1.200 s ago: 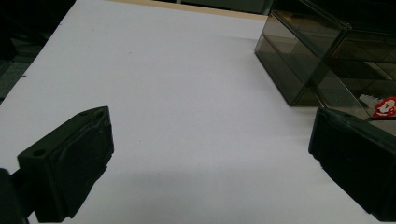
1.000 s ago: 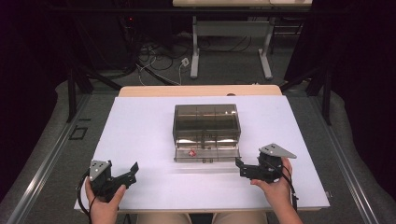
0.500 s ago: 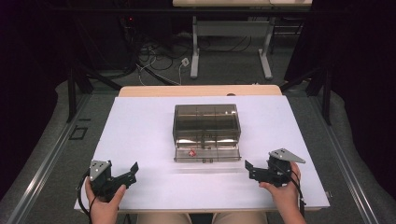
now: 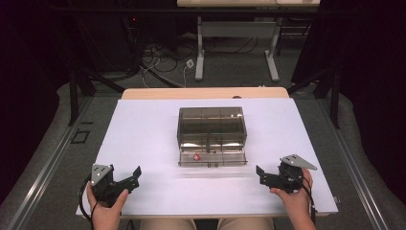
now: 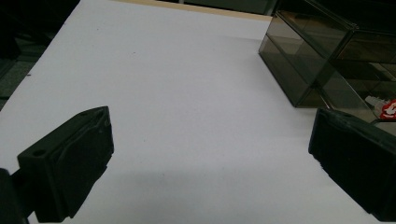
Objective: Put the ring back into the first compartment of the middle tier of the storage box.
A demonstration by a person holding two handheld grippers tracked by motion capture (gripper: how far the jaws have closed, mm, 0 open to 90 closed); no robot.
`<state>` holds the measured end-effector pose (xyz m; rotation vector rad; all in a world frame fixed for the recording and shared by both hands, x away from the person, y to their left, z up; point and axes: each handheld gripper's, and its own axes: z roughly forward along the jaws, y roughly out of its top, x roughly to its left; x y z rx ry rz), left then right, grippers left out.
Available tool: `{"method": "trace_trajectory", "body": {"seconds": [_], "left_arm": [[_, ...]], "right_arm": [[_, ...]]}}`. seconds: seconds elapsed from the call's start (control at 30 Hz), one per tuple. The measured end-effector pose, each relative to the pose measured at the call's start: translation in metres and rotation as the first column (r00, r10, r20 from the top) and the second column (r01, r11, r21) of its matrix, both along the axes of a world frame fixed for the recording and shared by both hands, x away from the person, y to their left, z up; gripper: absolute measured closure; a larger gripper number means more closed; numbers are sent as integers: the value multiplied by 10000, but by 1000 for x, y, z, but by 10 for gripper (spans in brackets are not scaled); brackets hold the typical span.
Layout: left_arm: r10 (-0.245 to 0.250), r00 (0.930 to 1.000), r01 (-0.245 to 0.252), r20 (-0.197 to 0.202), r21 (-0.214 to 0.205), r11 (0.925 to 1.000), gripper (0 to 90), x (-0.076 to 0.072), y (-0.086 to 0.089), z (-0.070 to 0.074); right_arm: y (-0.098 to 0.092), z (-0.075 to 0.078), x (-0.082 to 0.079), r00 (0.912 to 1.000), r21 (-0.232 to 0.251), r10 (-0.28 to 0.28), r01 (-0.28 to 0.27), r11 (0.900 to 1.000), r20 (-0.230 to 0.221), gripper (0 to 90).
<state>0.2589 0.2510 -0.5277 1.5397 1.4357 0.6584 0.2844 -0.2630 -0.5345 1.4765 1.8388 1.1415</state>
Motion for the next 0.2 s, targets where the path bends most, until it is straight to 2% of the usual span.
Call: {"method": "trace_trajectory", "body": {"seconds": [0.2], "left_arm": [[21, 10000, -21, -47, -24, 10000, 1, 1, 1, 0]], "right_arm": [[-5, -5, 0, 9996, -95, -193, 191, 9998, -212, 0]]}}
